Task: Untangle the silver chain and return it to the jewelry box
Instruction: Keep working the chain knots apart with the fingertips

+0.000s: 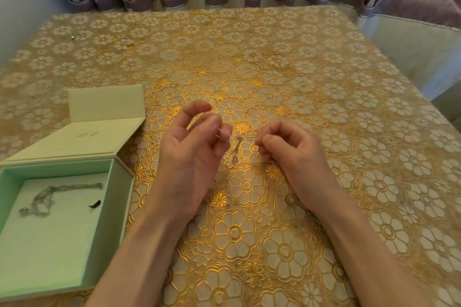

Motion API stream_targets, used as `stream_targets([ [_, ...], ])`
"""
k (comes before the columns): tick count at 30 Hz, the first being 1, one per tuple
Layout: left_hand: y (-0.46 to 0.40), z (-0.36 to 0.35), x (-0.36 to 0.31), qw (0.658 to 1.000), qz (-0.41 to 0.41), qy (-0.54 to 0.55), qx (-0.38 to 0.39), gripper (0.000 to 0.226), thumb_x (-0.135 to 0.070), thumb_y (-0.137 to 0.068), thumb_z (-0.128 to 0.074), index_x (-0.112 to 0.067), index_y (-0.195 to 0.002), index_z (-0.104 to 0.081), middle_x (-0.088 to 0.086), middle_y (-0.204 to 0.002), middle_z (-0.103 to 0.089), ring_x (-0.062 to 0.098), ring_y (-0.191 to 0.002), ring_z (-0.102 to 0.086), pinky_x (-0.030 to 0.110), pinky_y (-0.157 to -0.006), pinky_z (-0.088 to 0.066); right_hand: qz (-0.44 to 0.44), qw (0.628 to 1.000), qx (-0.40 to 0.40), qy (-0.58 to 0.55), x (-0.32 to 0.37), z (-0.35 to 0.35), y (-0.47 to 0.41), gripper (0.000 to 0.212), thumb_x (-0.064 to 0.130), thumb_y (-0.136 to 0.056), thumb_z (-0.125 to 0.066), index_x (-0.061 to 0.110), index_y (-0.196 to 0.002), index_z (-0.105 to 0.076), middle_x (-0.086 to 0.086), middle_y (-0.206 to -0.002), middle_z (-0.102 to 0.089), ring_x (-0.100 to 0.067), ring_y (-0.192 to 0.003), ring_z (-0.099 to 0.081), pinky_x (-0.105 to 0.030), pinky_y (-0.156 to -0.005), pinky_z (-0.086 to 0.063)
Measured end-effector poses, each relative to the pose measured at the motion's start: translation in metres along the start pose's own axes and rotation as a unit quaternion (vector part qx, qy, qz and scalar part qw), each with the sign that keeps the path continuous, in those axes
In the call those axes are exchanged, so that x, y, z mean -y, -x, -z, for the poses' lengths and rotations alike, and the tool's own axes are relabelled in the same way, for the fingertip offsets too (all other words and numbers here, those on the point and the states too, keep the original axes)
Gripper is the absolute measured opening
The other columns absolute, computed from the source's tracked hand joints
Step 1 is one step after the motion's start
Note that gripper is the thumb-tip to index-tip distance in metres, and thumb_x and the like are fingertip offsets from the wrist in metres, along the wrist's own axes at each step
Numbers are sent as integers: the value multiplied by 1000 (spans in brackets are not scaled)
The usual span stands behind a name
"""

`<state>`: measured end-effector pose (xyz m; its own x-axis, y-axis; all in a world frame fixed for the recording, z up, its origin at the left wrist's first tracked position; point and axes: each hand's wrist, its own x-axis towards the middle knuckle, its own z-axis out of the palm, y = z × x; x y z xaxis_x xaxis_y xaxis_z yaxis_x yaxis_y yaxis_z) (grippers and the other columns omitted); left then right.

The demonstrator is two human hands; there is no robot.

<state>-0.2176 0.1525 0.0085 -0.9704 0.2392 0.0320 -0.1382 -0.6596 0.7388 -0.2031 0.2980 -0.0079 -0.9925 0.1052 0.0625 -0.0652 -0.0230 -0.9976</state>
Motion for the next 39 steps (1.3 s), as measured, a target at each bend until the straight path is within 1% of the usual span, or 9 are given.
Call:
stream_targets([
  [5, 0, 0, 4, 991, -17, -132, -29, 19, -10, -76, -59, -20, -91, -58, -4, -68, -53, 7, -51, -43, 17, -47, -32, -11, 997, 23, -74, 1, 2, 1, 20, 10, -69, -52, 22, -57, -63, 2, -62, -63, -9, -56, -52, -20, -54, -41],
  [8, 1, -3, 7, 984, -21, -175, -21, 18, -11, -76, -59, -21, -92, -59, -6, -65, -55, 8, -50, -41, 18, -44, -29, 10, 993, 57, -103, 2, 4, 4, 8, 11, -70, -58, 18, -66, -58, 0, -64, -66, -11, -55, -55, -18, -51, -42],
  [12, 0, -2, 8, 983, -22, -182, -24, 18, -12, -77, -60, -20, -93, -60, -6, -66, -54, 9, -51, -41, 18, -42, -28, 13, 987, 79, -142, 4, 5, 4, 5, 23, -66, -57, 24, -63, -62, 2, -70, -67, -10, -56, -53, -17, -52, -40],
  [16, 0, -3, 7, 982, -20, -187, -24, 20, -10, -79, -65, -19, -95, -60, -6, -66, -52, 7, -50, -39, 16, -41, -29, -12, 977, 66, -203, 6, 6, 4, 17, 9, -71, -51, 20, -61, -59, 0, -66, -63, -12, -52, -48, -18, -50, -38],
  [19, -1, -4, 6, 985, -12, -166, -35, 22, -12, -77, -59, -16, -99, -58, -6, -66, -49, 6, -49, -36, 16, -39, -26, -27, 971, 65, -231, 8, 7, 5, 9, 8, -74, -45, 11, -68, -51, -2, -65, -63, -12, -50, -48, -18, -49, -39],
  [22, -1, -4, 5, 987, -13, -158, -38, 23, -12, -77, -57, -16, -100, -58, -4, -67, -47, 5, -47, -36, 15, -39, -25, -32, 968, 63, -241, 7, 8, 4, 7, 8, -74, -45, 11, -69, -50, -2, -66, -64, -11, -50, -48, -18, -48, -37],
  [29, -1, -2, 6, 988, -14, -153, -27, 23, -13, -80, -58, -20, -102, -59, -8, -64, -50, 5, -47, -35, 20, -41, -20, -58, 942, 96, -318, 6, 4, 3, 8, 8, -67, -54, 15, -66, -56, -3, -71, -67, -12, -59, -56, -19, -48, -40],
  [35, -1, -1, 3, 988, 35, -148, 4, 28, -15, -77, -59, -21, -104, -59, -3, -69, -53, 7, -48, -35, 21, -42, -17, -70, 920, 99, -373, 5, 6, 1, 19, 22, -59, -72, 16, -71, -58, -1, -71, -65, -13, -72, -62, -22, -61, -49],
  [39, -1, 1, 4, 982, 54, -180, 27, 28, -15, -75, -61, -21, -102, -61, -2, -69, -58, 8, -49, -37, 23, -45, -18, -99, 904, 61, -410, 10, 6, 1, 1, 16, -66, -59, 16, -67, -59, -1, -67, -63, -13, -62, -60, -21, -56, -49],
])
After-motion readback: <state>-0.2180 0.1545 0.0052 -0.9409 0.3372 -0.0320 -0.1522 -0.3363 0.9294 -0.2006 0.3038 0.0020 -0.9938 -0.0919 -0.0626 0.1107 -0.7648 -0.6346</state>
